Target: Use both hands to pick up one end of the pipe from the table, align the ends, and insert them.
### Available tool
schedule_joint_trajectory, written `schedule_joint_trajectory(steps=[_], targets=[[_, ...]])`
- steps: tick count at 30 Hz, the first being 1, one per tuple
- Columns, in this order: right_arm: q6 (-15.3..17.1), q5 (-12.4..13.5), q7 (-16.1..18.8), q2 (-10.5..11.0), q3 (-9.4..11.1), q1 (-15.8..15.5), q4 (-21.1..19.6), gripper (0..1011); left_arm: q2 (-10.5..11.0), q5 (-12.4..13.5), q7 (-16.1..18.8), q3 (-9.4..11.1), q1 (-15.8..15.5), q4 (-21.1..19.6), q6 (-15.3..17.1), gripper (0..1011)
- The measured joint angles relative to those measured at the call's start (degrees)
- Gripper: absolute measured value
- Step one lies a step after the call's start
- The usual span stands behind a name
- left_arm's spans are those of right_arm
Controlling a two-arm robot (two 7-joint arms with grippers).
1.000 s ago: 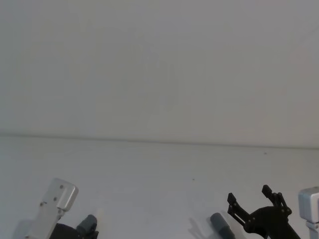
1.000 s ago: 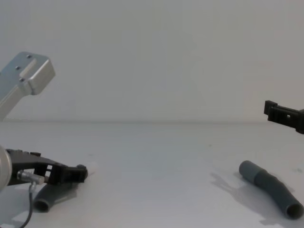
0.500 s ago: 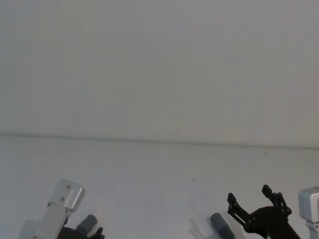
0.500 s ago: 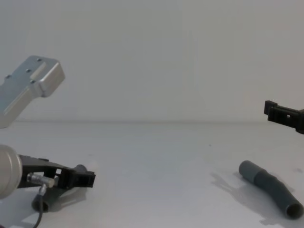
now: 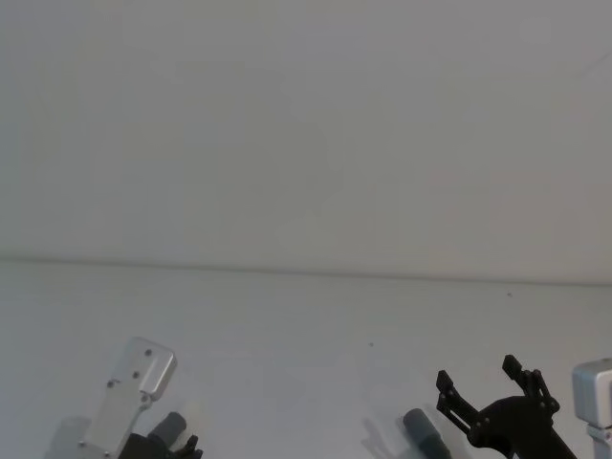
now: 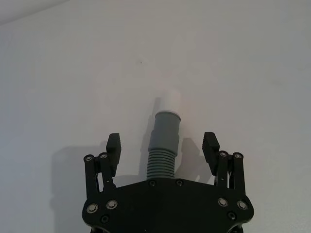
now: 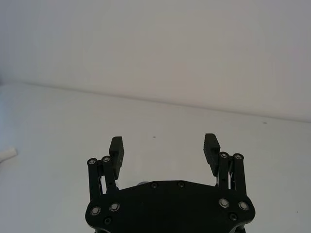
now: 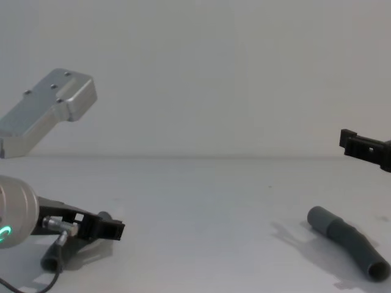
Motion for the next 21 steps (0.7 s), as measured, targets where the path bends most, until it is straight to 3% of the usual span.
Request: schedule_joint_trajectory(steps=[21], targets=[[0.0,0.0,0.0,0.0,0.0,0.0,0.0,1001,-3.7,-0.5,1.7,-2.5,1.8,0.9,0.3,1001]])
